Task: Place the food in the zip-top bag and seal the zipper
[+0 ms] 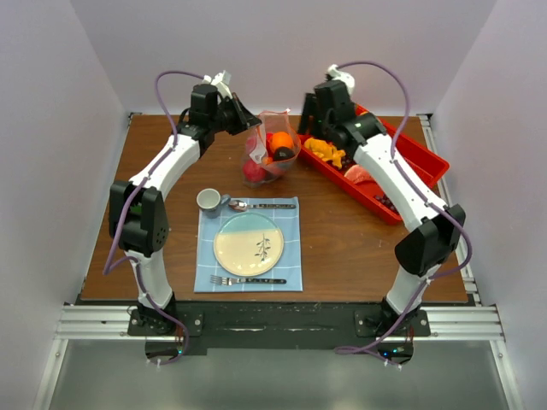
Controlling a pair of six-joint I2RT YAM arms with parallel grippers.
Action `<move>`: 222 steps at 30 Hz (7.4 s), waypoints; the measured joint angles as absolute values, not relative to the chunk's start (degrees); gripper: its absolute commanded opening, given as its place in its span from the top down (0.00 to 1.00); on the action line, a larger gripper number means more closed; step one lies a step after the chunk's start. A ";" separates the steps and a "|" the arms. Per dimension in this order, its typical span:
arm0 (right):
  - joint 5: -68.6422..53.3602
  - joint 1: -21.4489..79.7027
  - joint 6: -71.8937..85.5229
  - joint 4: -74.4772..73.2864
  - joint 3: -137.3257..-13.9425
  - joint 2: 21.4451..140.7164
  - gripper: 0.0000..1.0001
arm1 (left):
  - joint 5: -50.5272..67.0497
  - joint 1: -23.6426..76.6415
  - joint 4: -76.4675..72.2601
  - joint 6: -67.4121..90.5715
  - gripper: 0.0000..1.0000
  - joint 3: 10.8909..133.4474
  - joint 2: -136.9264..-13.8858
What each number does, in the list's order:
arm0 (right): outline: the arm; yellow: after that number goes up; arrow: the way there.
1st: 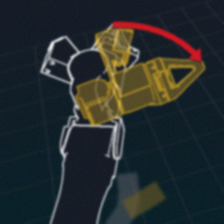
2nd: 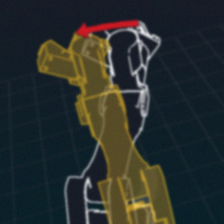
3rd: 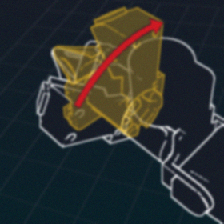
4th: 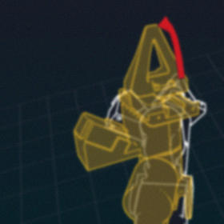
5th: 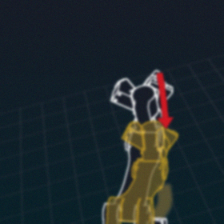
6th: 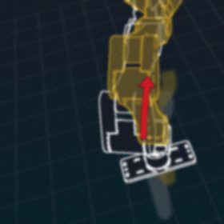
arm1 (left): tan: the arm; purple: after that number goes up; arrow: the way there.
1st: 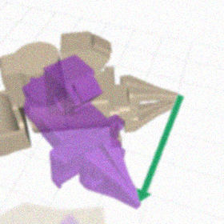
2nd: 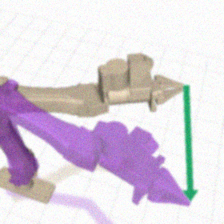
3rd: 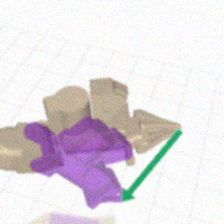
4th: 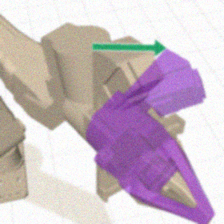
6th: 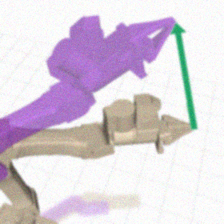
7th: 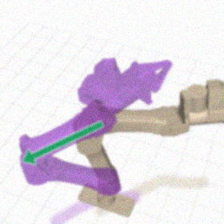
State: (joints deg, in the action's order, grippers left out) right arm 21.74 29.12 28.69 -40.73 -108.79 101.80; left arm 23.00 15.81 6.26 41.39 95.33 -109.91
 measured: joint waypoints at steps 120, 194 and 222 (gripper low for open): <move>12.34 6.81 56.01 -7.05 -123.02 140.25 0.01 | 17.76 15.70 17.41 36.40 1.00 108.25 -112.62; 7.18 32.40 34.83 -23.88 -111.98 116.90 0.01 | 17.12 15.70 17.28 36.38 1.00 108.33 -113.58; 12.27 32.27 34.13 -24.38 -92.44 103.63 0.45 | 17.12 15.70 17.23 36.42 1.00 108.33 -113.58</move>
